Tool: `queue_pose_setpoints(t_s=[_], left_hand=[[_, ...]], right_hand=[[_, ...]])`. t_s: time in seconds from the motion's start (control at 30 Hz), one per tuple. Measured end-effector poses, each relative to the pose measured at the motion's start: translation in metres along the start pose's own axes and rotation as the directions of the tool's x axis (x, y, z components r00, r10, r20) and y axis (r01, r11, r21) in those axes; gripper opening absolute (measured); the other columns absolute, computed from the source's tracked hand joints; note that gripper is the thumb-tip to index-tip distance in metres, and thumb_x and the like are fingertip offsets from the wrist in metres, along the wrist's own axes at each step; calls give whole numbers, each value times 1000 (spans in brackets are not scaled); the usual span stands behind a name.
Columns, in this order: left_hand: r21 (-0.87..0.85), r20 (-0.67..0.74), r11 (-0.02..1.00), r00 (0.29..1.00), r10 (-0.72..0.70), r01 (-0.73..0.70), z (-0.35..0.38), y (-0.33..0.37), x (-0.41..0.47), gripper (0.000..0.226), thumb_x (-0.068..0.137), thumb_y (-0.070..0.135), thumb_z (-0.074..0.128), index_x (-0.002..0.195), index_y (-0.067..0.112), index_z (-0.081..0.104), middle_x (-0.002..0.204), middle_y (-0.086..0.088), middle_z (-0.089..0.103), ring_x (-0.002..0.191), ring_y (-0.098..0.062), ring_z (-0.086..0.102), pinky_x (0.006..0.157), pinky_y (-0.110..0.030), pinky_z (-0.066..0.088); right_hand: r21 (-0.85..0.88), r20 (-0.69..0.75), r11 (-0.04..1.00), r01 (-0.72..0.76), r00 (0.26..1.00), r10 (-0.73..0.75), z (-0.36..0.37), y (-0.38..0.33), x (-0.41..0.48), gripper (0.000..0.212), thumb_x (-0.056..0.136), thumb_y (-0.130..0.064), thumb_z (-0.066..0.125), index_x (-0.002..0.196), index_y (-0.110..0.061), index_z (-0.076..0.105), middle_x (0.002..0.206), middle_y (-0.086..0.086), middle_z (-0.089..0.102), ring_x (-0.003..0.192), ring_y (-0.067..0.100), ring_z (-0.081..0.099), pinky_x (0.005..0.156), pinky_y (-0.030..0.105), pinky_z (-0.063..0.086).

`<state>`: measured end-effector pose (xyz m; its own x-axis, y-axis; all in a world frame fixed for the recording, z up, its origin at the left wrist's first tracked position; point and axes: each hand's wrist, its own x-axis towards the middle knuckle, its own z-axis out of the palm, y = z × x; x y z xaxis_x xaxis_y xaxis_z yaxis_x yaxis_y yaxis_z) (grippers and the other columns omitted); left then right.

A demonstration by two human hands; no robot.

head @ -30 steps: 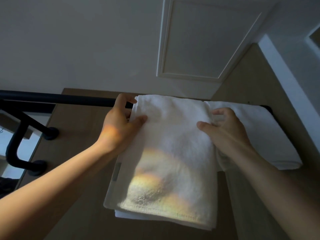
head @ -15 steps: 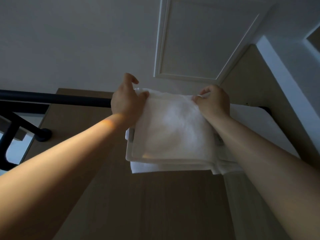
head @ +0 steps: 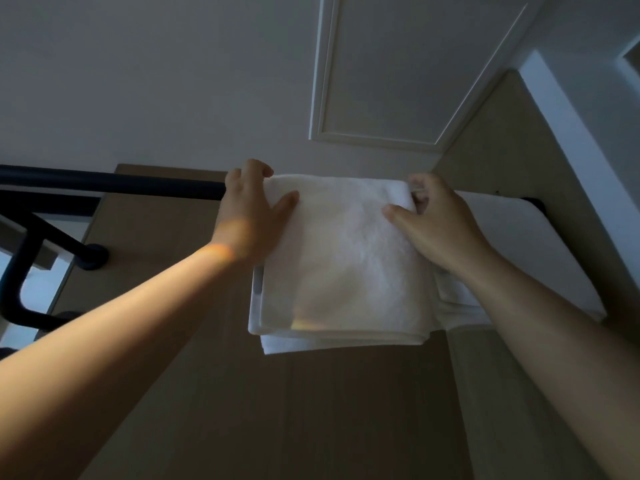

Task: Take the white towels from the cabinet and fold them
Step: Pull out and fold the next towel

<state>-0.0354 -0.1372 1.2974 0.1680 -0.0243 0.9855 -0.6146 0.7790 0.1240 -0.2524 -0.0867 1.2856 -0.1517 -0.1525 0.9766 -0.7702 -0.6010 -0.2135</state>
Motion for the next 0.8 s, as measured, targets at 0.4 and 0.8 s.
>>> queue_pose_setpoints(t_s=[0.4,0.8], left_hand=[[-188,272,931,927,-257,313,-13,-27,-81,38,93,47,53,106,11,57,86,5,61,71,-6,56,47,-14,39],[-119,120,977,979,-163,177,-3,-21,-48,28,94,38,56,90,10,55,79,7,52,68,-4,48,53,-21,32]], right_hand=[[132,290,961,-242,937,196,-8,19,-67,59,85,-50,65,136,-28,45,120,-12,60,105,12,62,85,43,58],[74,-58,996,-59,996,63,14,1,-41,51,89,-30,69,133,-19,47,123,-4,59,109,16,58,82,25,47]])
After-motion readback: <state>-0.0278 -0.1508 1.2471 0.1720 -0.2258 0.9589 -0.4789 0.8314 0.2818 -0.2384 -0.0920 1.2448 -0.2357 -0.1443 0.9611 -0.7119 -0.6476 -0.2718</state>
